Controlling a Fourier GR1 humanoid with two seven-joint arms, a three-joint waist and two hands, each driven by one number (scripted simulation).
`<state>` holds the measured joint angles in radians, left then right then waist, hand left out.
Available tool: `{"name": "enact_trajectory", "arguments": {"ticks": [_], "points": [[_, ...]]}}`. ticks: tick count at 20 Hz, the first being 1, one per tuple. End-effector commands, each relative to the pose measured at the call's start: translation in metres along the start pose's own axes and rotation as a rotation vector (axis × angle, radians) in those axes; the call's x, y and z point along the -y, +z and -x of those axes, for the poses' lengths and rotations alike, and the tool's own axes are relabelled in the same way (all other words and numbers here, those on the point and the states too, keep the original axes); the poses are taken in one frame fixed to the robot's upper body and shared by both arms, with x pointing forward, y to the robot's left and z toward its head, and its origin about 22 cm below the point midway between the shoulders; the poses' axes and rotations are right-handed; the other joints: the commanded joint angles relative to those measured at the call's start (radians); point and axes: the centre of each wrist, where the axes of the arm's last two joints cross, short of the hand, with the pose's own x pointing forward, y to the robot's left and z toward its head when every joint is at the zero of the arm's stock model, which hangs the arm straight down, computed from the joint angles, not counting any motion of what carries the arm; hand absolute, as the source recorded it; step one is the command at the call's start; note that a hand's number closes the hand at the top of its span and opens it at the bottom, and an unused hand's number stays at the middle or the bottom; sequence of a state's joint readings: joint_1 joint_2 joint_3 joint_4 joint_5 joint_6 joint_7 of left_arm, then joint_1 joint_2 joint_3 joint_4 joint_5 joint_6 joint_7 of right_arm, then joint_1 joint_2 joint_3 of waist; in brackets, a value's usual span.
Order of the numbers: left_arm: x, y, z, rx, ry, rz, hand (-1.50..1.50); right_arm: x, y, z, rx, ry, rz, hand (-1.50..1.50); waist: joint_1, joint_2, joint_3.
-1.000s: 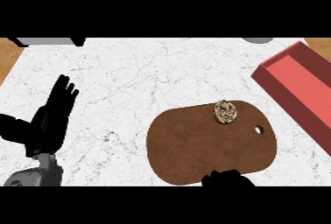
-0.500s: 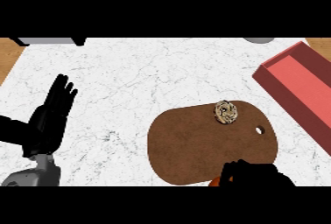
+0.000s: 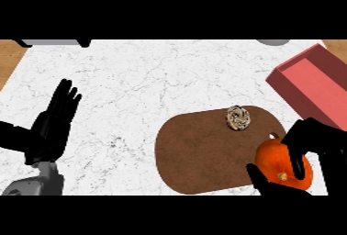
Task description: Pick the squash from the cutting board and place it in the cardboard box
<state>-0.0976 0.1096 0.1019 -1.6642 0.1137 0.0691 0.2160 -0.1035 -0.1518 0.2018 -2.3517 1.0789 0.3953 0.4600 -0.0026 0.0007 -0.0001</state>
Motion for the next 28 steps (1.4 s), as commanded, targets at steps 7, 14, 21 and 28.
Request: {"name": "enact_trajectory", "arguments": {"ticks": [7, 14, 21, 28], "points": [[0.000, 0.001, -0.005, 0.014, -0.001, 0.001, 0.00, 0.053, -0.063, 0.092, -0.087, -0.085, 0.074, 1.50, 0.005, 0.000, 0.000], [0.004, -0.007, -0.009, 0.010, 0.001, 0.006, 0.00, 0.024, -0.109, 0.151, -0.112, 0.082, 0.063, 1.50, 0.016, 0.004, 0.001], [0.005, -0.009, -0.001, 0.013, -0.002, 0.011, 0.00, 0.023, -0.125, 0.199, -0.116, 0.201, -0.031, 1.50, 0.011, 0.002, 0.000], [0.010, -0.007, -0.009, 0.027, -0.003, 0.022, 0.00, -0.020, -0.123, 0.252, -0.311, 0.356, -0.424, -1.50, 0.038, 0.010, 0.001]]}}
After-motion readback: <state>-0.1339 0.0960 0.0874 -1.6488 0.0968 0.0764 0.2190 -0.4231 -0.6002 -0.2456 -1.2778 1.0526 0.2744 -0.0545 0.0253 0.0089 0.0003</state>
